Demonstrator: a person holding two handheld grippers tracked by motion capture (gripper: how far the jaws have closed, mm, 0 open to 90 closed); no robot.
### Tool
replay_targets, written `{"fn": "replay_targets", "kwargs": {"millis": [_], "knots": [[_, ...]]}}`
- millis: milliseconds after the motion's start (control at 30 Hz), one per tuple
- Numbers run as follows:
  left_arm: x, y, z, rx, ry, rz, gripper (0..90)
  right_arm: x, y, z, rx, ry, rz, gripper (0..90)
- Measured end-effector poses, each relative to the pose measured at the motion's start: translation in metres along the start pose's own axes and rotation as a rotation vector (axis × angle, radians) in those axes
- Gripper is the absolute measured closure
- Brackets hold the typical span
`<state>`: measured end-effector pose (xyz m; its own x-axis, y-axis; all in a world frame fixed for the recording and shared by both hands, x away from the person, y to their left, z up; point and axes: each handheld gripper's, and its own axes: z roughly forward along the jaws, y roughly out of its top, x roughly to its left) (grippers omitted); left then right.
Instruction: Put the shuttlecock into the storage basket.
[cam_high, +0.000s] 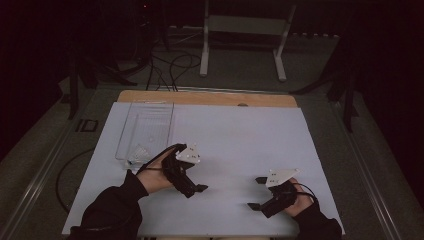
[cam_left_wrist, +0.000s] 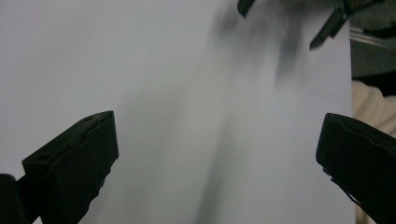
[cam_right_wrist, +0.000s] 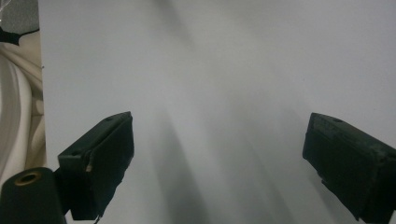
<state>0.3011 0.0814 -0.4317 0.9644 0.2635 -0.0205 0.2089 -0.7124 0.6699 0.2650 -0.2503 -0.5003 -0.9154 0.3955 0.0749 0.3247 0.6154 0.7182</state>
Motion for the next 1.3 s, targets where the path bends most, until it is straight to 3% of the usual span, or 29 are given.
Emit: {"fn": "replay_targets", "kwargs": {"millis": [267, 567, 700, 1067, 1300], "knots": [[-0.002, -0.026, 0.003, -0.028, -0.028, -0.019, 0.0, 0.001, -0.002, -0.003, -0.011, -0.014, 0.002, 9.1], [-0.007, -0.054, 0.001, -0.015, -0.043, -0.036, 0.0, 0.003, -0.007, -0.007, -0.022, -0.026, 0.015, 9.1], [-0.007, -0.065, -0.001, -0.012, -0.048, -0.062, 0.0, 0.003, -0.01, -0.01, -0.03, -0.032, 0.023, 9.1], [-0.01, -0.096, -0.013, -0.023, 0.004, -0.092, 0.0, 0.001, -0.014, -0.012, -0.029, -0.043, 0.032, 9.1], [-0.009, -0.114, -0.023, -0.035, 0.026, -0.135, 0.0, -0.001, -0.015, -0.01, -0.025, -0.043, 0.034, 9.2]]}}
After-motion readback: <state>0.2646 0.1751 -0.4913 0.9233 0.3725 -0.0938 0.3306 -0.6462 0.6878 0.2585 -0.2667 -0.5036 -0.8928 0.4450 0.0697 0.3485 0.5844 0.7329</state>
